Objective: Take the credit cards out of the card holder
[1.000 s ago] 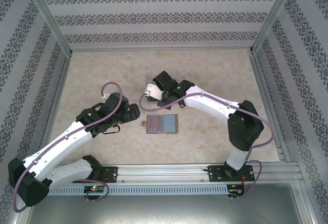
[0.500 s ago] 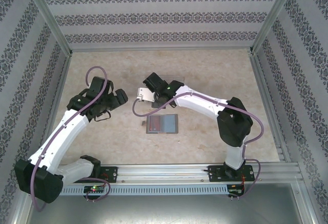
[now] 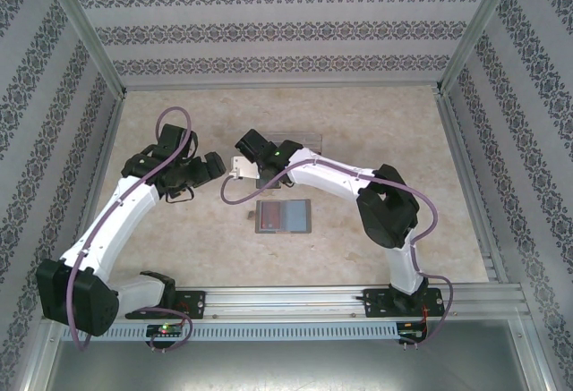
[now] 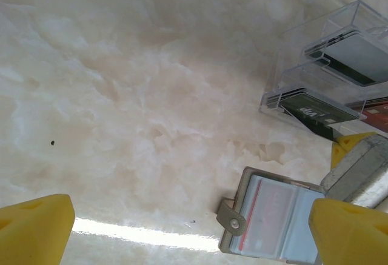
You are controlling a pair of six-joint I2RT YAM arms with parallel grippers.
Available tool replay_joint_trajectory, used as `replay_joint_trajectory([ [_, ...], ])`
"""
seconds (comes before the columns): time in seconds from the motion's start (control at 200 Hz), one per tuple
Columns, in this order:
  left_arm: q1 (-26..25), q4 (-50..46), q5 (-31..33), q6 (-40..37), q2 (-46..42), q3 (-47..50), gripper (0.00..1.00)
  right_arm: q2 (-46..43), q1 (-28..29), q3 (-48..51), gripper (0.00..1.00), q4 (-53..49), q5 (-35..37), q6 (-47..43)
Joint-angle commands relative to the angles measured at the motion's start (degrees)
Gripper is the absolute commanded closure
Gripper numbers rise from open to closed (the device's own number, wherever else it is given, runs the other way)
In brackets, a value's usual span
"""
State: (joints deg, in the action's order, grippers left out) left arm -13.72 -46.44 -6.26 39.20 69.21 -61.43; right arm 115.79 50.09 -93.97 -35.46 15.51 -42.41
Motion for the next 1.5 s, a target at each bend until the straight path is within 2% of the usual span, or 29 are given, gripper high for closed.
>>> replay_joint_trajectory([
  [0.0,1.41,-0.40,-1.04,-1.25,0.11,-0.83,0.00,0.03,-0.67,0.85,1.00,-1.09,2.08,0.28],
  [0.67,3.61,-1.25,-1.56,-1.60,-0.08,-1.11,0.00,3.86,-3.11,-0.51,1.00,1.11,3.12,-0.21],
  [1.099,3.92,-0.77,-2.46,-2.25,0.90,-2.29,0.00,6.18,-3.38,-2.33,1.00,1.36,0.75,1.33],
  [1.144,3.96,-0.80,-2.50,-2.20,0.92,-2.31,0.00,6.29,-3.38,-2.50,0.95,1.41,1.01,1.45],
  [1.194,4.08,-0.64,-2.63,-2.25,1.09,-2.29,0.00,6.42,-3.46,-2.83,0.81,1.47,1.51,1.79],
  [1.234,4.21,-0.55,-2.77,-2.28,1.17,-2.30,0.00,6.47,-3.65,-3.03,0.75,1.70,1.78,2.13],
  [1.494,4.66,0.10,-3.46,-2.46,1.85,-2.42,0.00,6.95,-5.14,-3.59,0.73,3.33,4.08,3.93],
])
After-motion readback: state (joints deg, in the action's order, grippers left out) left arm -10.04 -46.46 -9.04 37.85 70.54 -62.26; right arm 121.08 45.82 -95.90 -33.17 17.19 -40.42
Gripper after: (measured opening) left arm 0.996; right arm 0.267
